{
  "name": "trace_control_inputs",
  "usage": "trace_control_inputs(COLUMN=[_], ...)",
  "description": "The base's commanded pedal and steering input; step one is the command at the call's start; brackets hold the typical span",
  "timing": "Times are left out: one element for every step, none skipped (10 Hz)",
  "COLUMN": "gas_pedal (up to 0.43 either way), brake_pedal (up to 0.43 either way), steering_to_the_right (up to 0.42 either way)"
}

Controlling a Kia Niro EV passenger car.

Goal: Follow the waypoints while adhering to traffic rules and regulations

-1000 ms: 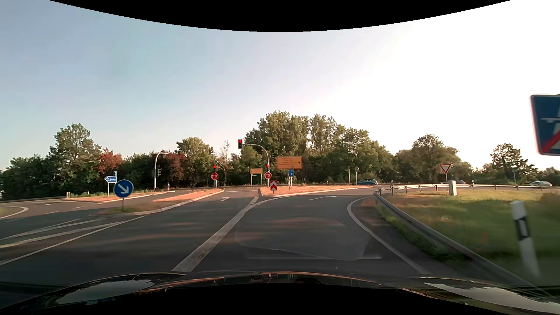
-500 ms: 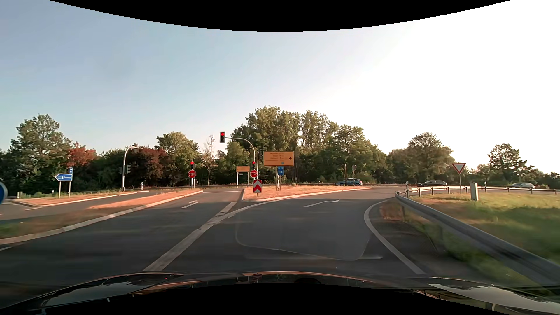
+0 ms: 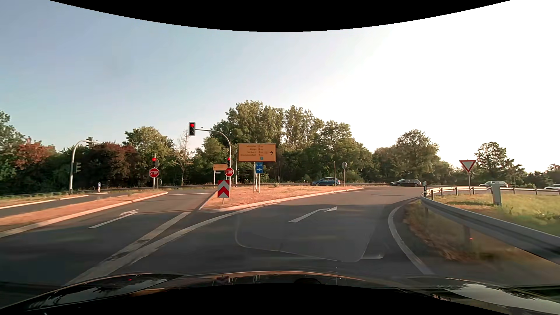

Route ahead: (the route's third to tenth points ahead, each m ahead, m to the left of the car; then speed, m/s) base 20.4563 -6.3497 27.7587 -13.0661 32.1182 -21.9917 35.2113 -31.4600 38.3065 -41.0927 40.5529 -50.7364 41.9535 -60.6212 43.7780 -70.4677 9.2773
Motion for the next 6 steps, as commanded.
trace_control_inputs(gas_pedal=[0.150,0.150,0.150,0.150,0.157,0.169], brake_pedal=[0.000,0.000,0.000,0.000,0.000,0.000], steering_to_the_right=[0.090,0.101,0.115,0.125,0.129,0.130])
